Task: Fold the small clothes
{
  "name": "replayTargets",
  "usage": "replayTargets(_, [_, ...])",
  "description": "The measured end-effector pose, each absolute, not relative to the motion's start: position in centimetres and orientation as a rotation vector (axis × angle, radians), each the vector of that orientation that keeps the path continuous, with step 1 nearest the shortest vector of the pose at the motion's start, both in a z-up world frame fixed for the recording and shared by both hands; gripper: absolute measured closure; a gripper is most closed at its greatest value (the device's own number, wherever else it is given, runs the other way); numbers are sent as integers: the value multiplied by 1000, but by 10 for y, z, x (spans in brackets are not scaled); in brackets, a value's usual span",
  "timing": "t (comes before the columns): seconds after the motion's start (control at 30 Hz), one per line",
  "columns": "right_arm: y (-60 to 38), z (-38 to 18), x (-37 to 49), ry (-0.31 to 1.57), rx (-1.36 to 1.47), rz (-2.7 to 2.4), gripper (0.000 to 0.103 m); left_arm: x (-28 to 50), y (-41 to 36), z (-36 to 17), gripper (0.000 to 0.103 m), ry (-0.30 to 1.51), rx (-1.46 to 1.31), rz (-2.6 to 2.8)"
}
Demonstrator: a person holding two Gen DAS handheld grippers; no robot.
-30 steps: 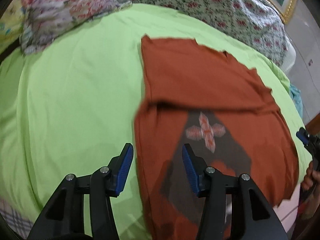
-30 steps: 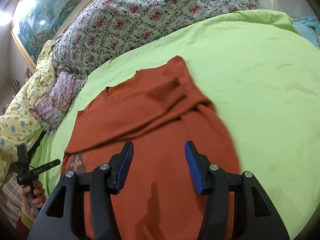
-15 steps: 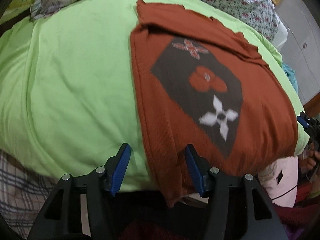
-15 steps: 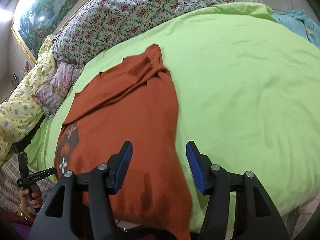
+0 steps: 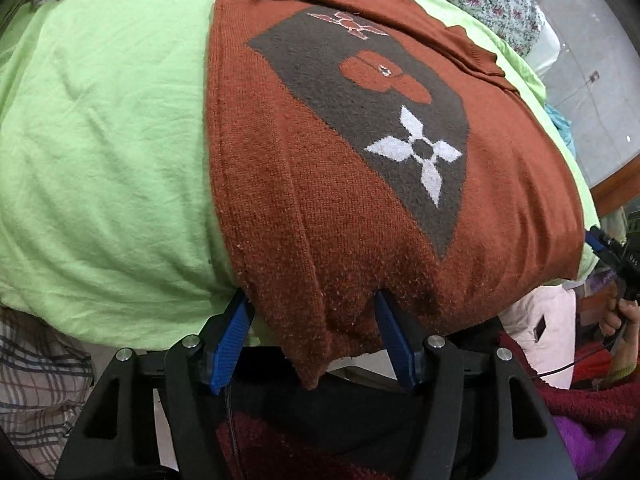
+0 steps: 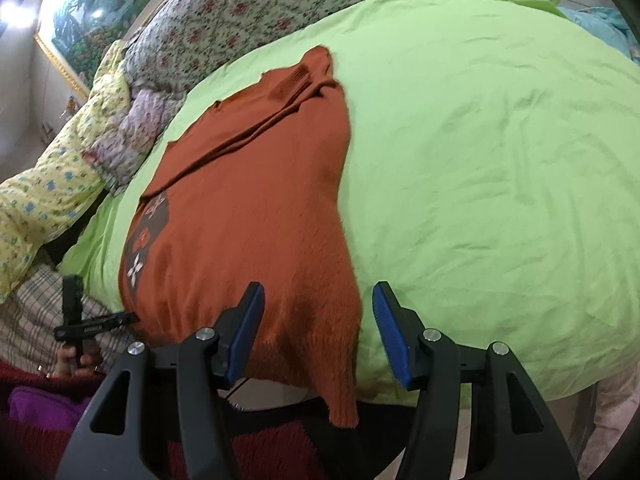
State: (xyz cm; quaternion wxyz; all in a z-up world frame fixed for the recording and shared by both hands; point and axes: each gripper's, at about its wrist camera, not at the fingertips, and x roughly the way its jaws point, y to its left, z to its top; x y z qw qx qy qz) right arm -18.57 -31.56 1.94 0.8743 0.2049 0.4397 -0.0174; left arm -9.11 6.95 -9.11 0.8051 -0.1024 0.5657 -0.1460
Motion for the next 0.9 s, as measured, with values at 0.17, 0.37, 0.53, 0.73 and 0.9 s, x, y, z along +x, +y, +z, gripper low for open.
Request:
replayTargets(0.17, [-307, 14, -190, 986, 385, 48, 46, -91, 76, -90, 42, 1205, -216, -327])
replayTargets(0.37, [-296, 6, -185, 1025, 337, 102, 53, -92, 71, -85, 76, 1197, -149, -313])
replayTargets(0.53, [-309, -1, -190, 1050, 370, 80, 84, -93, 71, -85, 84, 1204, -148, -345])
replayTargets(0.73, [-317, -3, -197, 1057, 441, 66, 82, -89, 77, -90, 80, 1238, -189, -365])
replayTargets(0.9, [-310, -7, -189, 1060, 424, 76, 84, -92, 63, -87, 92, 1199, -109, -358])
